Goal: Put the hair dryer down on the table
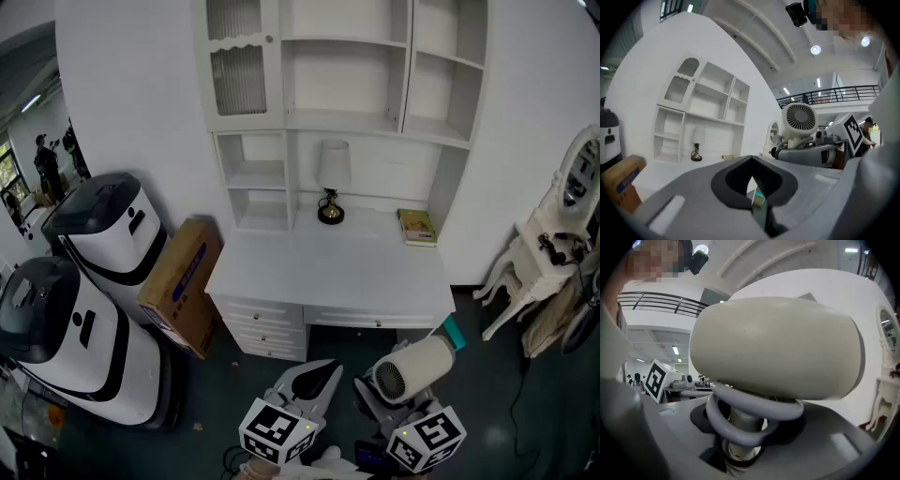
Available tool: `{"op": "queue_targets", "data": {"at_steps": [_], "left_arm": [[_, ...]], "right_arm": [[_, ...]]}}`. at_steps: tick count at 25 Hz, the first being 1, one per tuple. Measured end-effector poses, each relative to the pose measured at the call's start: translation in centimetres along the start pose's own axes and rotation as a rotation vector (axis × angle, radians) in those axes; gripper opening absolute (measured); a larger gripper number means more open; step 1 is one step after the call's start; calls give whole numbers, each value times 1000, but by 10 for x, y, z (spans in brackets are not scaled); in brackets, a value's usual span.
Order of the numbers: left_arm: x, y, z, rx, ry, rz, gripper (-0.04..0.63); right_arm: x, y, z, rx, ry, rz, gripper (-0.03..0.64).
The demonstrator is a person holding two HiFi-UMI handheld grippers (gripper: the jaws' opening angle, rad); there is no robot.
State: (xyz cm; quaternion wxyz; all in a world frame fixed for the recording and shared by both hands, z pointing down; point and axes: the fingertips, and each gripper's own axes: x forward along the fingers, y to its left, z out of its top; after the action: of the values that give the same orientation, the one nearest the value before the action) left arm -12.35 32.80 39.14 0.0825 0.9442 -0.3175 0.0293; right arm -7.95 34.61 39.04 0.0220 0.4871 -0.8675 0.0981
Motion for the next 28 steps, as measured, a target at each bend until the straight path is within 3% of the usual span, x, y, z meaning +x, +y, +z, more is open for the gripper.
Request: {"op": "queue_targets", "data": {"at_steps": [17,28], "left_arm": [[23,-17,-7,-3,4,22,0],[30,5,-4,-12,0,46,0]], "right_arm": [[-13,-21,-5,10,10,31,244],[4,-31,-1,13,8,34,244]]}}
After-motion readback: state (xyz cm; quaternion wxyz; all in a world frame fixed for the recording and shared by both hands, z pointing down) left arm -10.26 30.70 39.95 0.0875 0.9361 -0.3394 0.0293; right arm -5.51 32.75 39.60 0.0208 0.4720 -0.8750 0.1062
